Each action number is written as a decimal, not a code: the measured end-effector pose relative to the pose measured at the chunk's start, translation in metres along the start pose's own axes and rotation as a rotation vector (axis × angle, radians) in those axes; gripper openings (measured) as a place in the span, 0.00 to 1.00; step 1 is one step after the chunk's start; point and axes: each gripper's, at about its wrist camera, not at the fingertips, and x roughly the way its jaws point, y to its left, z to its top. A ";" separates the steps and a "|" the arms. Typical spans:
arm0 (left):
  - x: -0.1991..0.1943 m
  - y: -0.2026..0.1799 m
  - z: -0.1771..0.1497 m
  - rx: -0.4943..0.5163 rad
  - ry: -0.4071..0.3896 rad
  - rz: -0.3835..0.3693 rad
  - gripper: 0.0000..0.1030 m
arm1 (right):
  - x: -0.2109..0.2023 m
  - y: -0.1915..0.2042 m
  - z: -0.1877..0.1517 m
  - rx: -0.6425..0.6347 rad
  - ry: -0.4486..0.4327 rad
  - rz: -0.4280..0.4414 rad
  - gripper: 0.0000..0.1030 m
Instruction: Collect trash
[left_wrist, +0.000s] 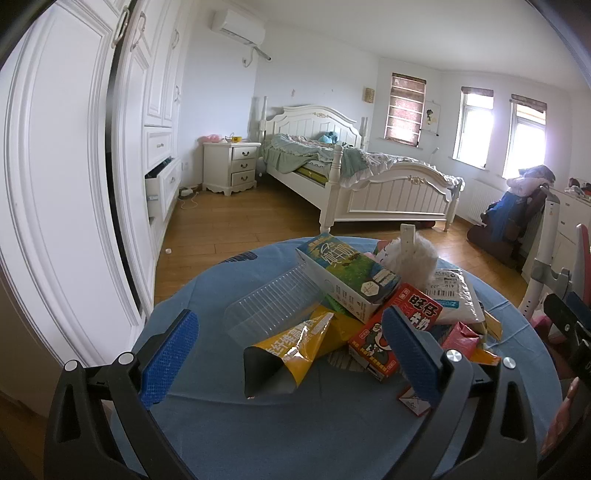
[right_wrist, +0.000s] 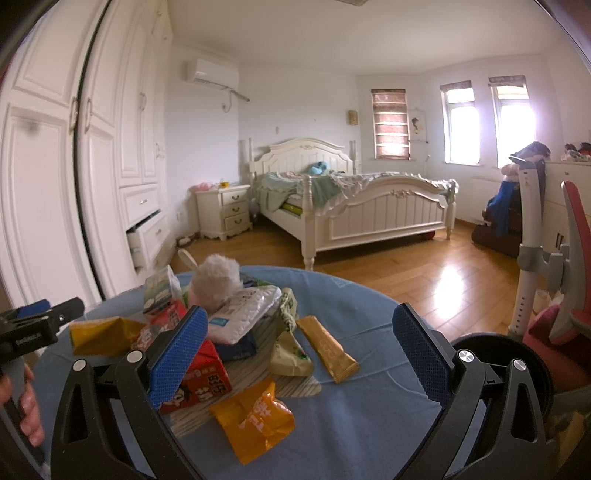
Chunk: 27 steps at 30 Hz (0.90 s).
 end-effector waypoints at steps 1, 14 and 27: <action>0.000 0.000 0.000 0.000 0.001 0.000 0.95 | 0.000 0.000 0.000 0.000 0.000 0.000 0.96; 0.000 0.004 -0.001 -0.020 0.027 -0.025 0.95 | 0.008 -0.003 -0.001 -0.001 0.053 0.008 0.96; 0.051 0.036 0.047 0.273 0.289 -0.306 0.95 | 0.107 0.103 0.091 -0.258 0.408 0.472 0.75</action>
